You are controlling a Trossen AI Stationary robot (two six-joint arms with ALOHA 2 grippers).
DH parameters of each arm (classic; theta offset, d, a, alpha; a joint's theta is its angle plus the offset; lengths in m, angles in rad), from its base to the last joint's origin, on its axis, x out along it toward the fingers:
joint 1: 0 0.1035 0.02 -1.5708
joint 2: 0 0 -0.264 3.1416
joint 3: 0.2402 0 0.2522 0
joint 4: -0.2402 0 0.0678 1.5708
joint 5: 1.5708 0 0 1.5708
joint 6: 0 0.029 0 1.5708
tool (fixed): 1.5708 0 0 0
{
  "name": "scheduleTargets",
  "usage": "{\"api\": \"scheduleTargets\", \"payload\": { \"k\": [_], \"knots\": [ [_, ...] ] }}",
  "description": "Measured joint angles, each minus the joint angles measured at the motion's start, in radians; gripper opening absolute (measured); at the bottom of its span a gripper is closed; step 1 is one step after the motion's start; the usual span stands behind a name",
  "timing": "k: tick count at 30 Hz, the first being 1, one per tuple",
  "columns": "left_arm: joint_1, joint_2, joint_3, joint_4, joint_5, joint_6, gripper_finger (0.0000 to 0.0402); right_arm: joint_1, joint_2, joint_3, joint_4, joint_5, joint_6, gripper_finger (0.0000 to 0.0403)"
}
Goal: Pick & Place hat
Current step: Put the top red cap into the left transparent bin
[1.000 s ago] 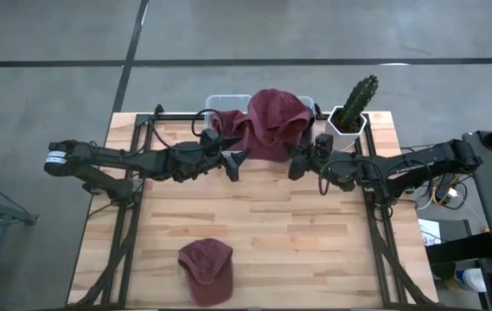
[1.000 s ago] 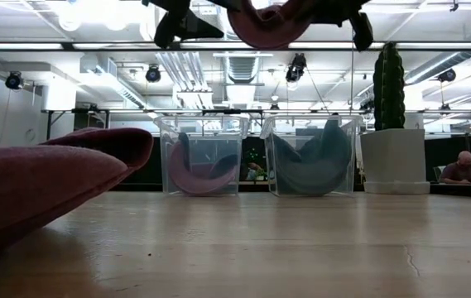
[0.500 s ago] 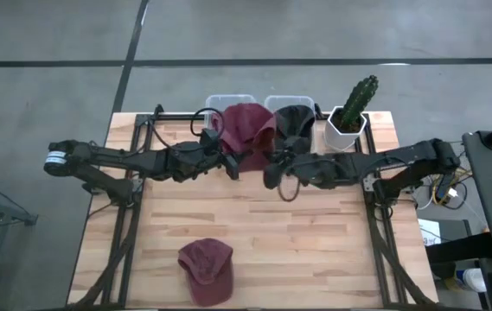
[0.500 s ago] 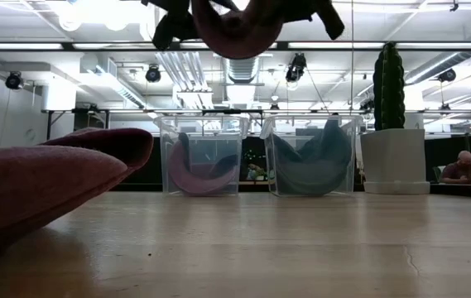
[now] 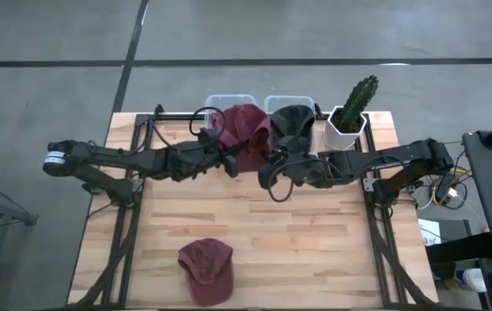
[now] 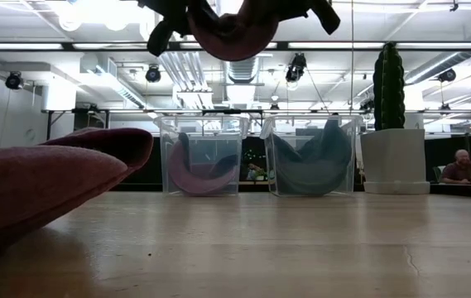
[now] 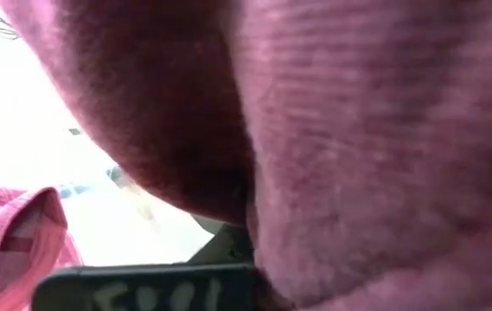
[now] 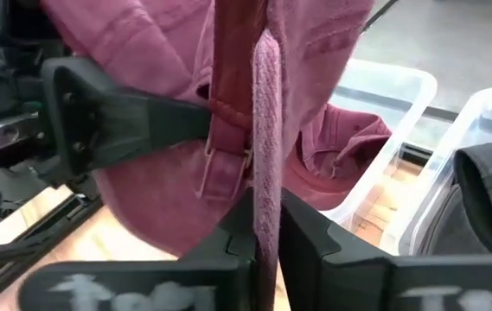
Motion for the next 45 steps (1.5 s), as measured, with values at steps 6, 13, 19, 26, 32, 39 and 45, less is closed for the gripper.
{"api": "scheduleTargets", "payload": {
  "k": [6, 13, 19, 26, 32, 39, 45],
  "knots": [
    [0.002, 0.0, 0.0, -0.004, -0.004, -0.001, 0.002, 0.0, -0.001, 0.0, -0.04, -0.071, -0.015, 0.0061],
    [0.009, 0.0, 0.0, 0.0, -0.05, 0.003, 0.002, 0.001, -0.005, 0.011, -0.127, -0.162, -0.023, 0.0128],
    [0.053, -0.029, 0.0, -0.045, -0.121, 0.006, 0.002, 0.001, -0.028, 0.012, -0.207, -0.286, -0.027, 0.0176],
    [0.182, -0.055, 0.0, -0.088, -0.084, 0.021, 0.002, 0.019, -0.063, 0.011, -0.294, -0.33, -0.036, 0.0191],
    [0.314, -0.034, 0.0, -0.094, 0.075, -0.004, 0.002, 0.044, -0.1, 0.011, -0.291, -0.33, -0.099, 0.0192],
    [0.426, -0.012, 0.0, -0.244, 0.158, -0.085, 0.002, 0.047, -0.143, 0.009, -0.294, -0.32, -0.101, 0.0192],
    [0.454, 0.012, 0.0, -0.265, 0.205, -0.113, 0.002, 0.047, -0.146, 0.005, -0.291, -0.316, -0.101, 0.0192]
  ]
}}
